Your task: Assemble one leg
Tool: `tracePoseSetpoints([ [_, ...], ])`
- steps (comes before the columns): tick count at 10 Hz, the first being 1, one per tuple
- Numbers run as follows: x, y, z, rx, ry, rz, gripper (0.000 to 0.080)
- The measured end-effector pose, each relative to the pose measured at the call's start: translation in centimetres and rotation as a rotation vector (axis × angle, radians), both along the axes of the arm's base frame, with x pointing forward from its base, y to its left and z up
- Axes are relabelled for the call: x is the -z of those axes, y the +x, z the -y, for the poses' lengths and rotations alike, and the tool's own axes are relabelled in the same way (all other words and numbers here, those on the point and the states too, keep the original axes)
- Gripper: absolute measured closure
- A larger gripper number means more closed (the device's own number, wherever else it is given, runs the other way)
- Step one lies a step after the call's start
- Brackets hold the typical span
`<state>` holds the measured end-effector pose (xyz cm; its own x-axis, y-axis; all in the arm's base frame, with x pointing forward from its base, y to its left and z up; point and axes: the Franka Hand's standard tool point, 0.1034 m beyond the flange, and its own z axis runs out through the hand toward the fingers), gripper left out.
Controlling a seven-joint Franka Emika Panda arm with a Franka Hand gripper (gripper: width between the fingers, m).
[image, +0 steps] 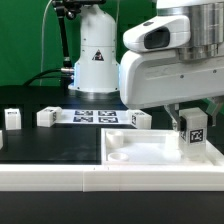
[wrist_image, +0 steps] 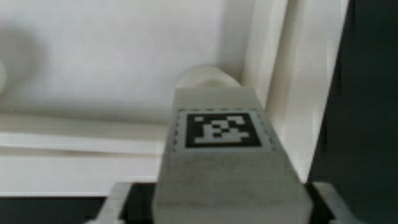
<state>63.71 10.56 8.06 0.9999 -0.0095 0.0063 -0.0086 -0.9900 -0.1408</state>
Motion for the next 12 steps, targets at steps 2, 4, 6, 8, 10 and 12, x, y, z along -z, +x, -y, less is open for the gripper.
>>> tracePoseSetpoints([
  [2,0.06,-0.13,-0.48,0.268,-0.007,-0.035,0.0509],
  [4,0.06,-0.13,-0.39,0.42,-0.024,-0.05,0.0508],
  [6,0.11,-0.2,-0.17,0.653,-0.025,-0.083,0.0508],
  [8,0.14,-0.33,-0.05,0.887,-0.037,-0.11,0.0508],
  [10,0.14,-0.54,-0.06,1.122,-0.054,-0.134,0.0508],
  [12,0.15,-0.63,0.02,1.244,-0.053,-0.155,0.0508],
])
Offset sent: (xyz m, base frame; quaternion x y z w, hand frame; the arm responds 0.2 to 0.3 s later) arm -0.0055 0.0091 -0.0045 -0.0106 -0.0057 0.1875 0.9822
